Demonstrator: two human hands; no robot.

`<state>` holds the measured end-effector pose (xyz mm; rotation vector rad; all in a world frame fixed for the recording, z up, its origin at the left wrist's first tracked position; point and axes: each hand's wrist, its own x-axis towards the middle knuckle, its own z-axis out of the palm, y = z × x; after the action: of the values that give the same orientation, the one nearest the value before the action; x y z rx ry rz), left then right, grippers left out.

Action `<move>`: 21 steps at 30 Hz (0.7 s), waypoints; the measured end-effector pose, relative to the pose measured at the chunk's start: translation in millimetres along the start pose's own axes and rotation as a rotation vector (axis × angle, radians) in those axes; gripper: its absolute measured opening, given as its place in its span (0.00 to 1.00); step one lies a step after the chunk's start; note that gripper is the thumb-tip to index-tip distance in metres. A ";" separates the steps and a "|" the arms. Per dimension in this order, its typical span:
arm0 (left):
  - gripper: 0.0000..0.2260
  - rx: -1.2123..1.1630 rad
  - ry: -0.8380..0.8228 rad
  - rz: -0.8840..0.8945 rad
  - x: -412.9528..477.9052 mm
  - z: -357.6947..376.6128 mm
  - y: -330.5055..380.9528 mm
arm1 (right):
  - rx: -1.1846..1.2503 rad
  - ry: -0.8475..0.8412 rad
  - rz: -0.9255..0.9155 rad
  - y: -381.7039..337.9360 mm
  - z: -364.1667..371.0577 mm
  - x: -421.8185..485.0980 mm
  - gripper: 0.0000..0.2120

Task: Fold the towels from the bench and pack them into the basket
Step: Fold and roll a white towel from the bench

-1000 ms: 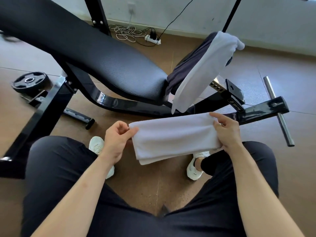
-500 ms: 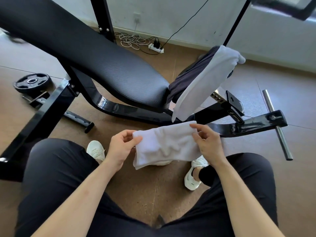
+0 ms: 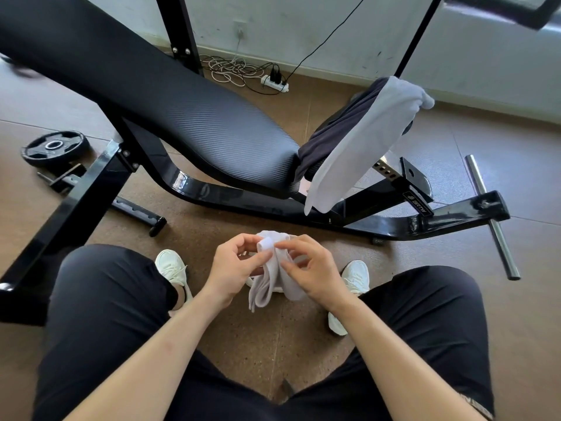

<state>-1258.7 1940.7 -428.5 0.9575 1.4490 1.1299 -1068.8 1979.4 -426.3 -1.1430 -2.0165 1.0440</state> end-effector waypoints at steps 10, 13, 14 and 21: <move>0.15 -0.114 -0.281 -0.012 -5.5 2.7 2.7 | -0.050 0.222 0.168 -4.7 7.2 2.8 0.17; 0.13 -0.100 -0.186 0.024 -2.7 -1.2 3.3 | 0.049 0.214 0.210 -3.5 -0.4 4.8 0.17; 0.12 -0.068 -0.089 0.049 -1.3 -2.4 3.5 | 0.088 0.194 0.221 -2.4 -4.4 5.7 0.18; 0.41 0.078 -0.087 -0.024 14.3 -26.1 -3.7 | 0.637 0.032 0.344 0.2 -37.9 6.0 0.20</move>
<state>-1286.8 1949.3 -434.4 1.0287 1.4384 1.0085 -1041.8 1997.7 -406.1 -1.1447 -1.3163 1.6690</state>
